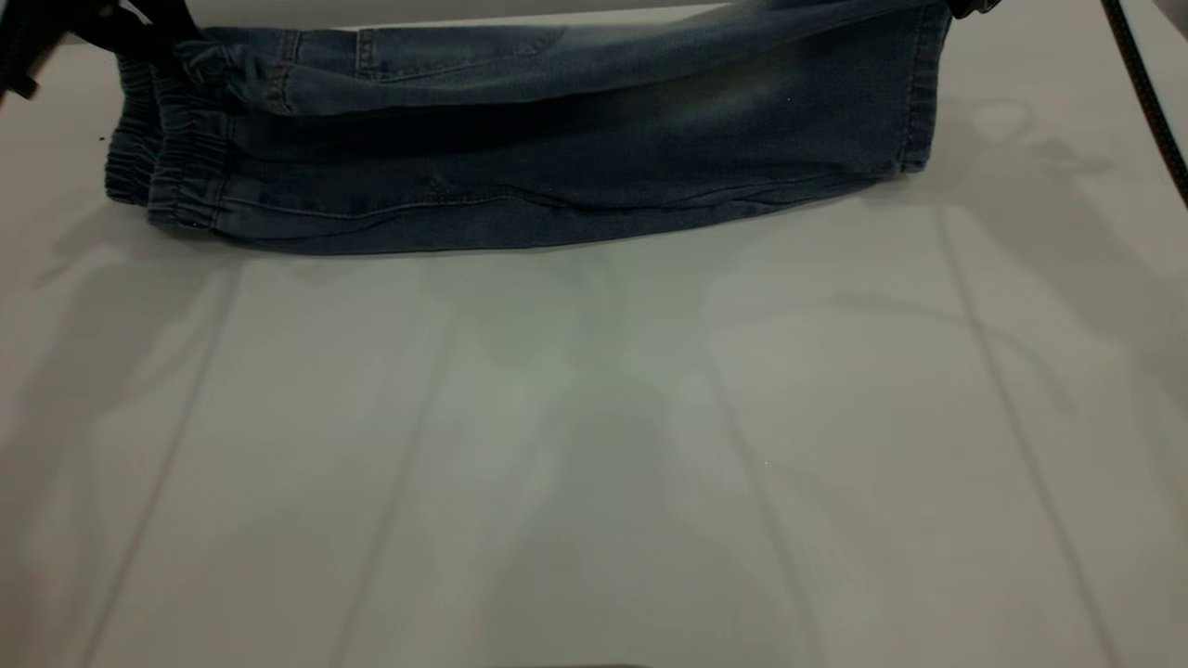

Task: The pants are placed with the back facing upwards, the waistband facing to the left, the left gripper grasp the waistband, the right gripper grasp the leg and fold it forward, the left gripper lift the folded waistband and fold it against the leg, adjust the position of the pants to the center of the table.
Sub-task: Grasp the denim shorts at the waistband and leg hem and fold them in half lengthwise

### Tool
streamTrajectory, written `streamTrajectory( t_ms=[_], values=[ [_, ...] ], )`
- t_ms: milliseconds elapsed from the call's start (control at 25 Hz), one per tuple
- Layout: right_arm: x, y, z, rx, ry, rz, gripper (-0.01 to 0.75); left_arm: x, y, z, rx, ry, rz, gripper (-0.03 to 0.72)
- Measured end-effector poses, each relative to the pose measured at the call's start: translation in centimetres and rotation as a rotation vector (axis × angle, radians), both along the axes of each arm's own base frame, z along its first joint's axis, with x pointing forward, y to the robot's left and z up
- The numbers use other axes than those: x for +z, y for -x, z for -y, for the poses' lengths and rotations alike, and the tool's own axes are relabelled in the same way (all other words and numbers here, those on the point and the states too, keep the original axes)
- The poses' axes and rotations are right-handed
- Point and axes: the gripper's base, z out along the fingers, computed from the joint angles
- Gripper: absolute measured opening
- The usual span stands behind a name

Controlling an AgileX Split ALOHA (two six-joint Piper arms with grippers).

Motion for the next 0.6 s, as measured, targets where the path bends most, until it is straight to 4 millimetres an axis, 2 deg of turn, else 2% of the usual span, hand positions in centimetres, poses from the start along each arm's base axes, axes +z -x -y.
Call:
streamTrajectory(
  t_ms=[200, 440, 600],
  values=[
    [-0.6, -1.1, 0.1, -0.024, -0.016, 0.095, 0.033, -1.6, -0.9, -0.2, 0.075, 0.025, 0.045, 0.083],
    [-2.5, -2.2, 0.0, -0.034, -0.023, 0.166, 0.039, -3.6, -1.7, -0.4, 0.095, 0.011, 0.077, 0.083],
    [-3.2, -2.4, 0.0, -0.036, -0.023, 0.18, 0.087, -4.3, -1.9, -0.5, 0.095, 0.003, 0.085, 0.088]
  ],
)
